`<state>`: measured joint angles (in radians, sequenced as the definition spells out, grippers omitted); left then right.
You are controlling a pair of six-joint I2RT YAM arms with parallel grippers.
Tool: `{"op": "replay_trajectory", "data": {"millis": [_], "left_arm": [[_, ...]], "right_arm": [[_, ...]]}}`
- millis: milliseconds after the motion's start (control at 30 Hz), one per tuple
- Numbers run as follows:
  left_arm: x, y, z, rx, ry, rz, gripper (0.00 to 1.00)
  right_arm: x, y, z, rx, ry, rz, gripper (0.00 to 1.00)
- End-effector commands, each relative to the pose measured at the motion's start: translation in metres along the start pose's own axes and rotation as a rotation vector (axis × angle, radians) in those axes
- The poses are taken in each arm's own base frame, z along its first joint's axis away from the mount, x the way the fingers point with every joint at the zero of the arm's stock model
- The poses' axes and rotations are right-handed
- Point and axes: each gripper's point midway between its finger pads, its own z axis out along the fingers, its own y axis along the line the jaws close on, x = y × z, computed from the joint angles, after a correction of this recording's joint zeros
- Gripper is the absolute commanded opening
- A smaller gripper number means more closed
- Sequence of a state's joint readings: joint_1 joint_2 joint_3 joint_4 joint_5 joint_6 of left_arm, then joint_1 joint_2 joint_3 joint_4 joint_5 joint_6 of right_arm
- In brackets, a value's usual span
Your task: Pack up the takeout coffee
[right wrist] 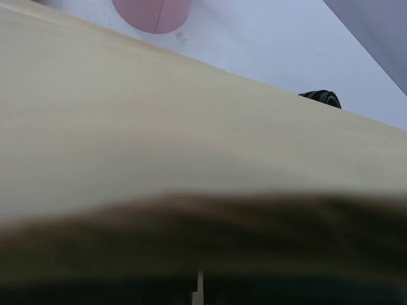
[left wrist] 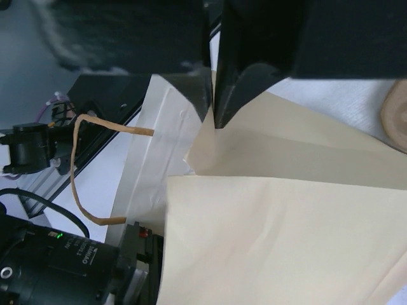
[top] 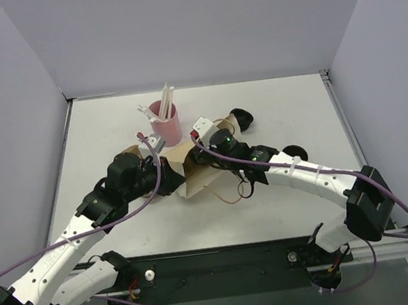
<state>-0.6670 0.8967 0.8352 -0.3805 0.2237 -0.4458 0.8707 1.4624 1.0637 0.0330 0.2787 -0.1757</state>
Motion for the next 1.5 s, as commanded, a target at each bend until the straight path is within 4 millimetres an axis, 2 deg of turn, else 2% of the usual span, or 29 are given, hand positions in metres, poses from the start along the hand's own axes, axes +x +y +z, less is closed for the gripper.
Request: {"op": "replay_trajectory", "data": {"millis": [0,67,167,233,333,400,567,833,1000,1067,1100,1133,1167,1300,1333,1467], "left_arm": [[-0.037,-0.021,-0.011,0.033,-0.08,0.004,0.24],[-0.045,-0.021,-0.013,0.015,-0.096,-0.007,0.38],[-0.043,-0.006,-0.013,-0.084,-0.069,-0.024,0.46],[-0.051,0.0,-0.016,-0.125,-0.09,-0.002,0.52],[-0.059,0.004,-0.018,-0.149,-0.121,0.052,0.6],[-0.069,0.0,-0.019,-0.141,-0.14,0.079,0.64],[-0.075,-0.009,-0.01,-0.078,-0.133,0.165,0.68],[-0.094,-0.026,0.006,0.014,-0.154,0.303,0.68],[-0.097,-0.03,0.023,0.049,-0.128,0.35,0.61],[-0.098,-0.034,0.026,0.076,-0.128,0.362,0.54],[-0.099,-0.034,0.03,0.079,-0.128,0.363,0.48],[-0.101,-0.036,0.03,0.087,-0.133,0.367,0.32],[-0.102,-0.038,0.03,0.093,-0.135,0.372,0.25],[-0.108,-0.04,0.03,0.097,-0.151,0.383,0.01],[-0.109,-0.041,0.03,0.101,-0.153,0.385,0.0],[-0.104,-0.049,0.029,0.153,-0.147,0.38,0.0]], "right_arm": [[-0.011,-0.007,-0.024,-0.025,-0.02,0.028,0.0],[-0.008,-0.008,-0.029,-0.019,-0.012,0.034,0.0],[0.001,-0.003,-0.035,-0.036,0.008,0.041,0.0],[0.001,0.003,-0.037,-0.05,0.004,0.042,0.0],[0.001,0.008,-0.037,-0.062,0.013,0.041,0.0],[-0.002,0.009,-0.038,-0.063,0.009,0.041,0.0],[-0.004,0.01,-0.035,-0.06,0.013,0.039,0.0],[-0.009,0.009,-0.034,-0.058,0.003,0.044,0.0],[-0.014,0.009,-0.032,-0.06,-0.008,0.052,0.0],[-0.014,0.008,-0.031,-0.061,-0.009,0.057,0.0],[-0.014,0.008,-0.03,-0.06,-0.008,0.061,0.0],[-0.014,0.008,-0.03,-0.06,-0.009,0.064,0.0],[-0.013,0.008,-0.03,-0.06,-0.008,0.065,0.0],[-0.014,0.008,-0.031,-0.073,-0.018,0.085,0.04],[-0.012,0.009,-0.032,-0.074,-0.016,0.09,0.06],[-0.014,0.009,-0.041,-0.088,-0.045,0.13,0.25]]}}
